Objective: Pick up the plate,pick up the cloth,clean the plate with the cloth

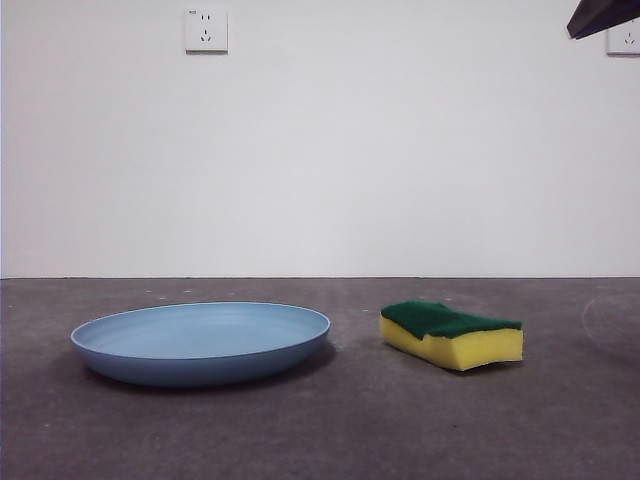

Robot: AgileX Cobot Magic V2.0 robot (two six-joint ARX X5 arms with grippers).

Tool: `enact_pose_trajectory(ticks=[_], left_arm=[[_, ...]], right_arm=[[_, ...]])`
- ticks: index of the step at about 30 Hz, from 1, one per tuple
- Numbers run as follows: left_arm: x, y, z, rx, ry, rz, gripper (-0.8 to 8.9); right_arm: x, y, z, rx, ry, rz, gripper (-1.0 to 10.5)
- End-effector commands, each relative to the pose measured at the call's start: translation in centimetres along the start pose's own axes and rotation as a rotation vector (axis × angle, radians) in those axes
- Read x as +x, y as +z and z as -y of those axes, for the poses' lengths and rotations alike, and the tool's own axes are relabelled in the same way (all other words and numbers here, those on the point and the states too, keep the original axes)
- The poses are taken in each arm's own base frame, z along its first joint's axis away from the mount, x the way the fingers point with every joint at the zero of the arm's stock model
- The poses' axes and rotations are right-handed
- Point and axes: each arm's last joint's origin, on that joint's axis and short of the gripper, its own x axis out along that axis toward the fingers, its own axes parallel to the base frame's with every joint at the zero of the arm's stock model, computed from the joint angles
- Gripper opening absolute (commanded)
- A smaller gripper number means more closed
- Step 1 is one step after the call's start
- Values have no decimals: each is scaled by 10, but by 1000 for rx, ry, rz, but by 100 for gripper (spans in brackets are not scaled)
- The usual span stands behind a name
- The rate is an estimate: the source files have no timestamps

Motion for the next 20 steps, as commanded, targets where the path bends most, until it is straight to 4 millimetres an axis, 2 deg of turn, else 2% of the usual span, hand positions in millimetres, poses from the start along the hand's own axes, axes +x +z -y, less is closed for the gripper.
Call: enact_pose_trajectory(ticks=[1, 15, 20], left_arm=[[1, -4, 0, -1, 3, -10, -1], [1, -4, 0, -1, 3, -10, -1], [1, -4, 0, -1, 3, -10, -1]], right_arm=[[1, -2, 0, 10, 1, 0, 1], [1, -2, 0, 6, 0, -2, 1], [-5, -5, 3, -128, -39, -9, 1]])
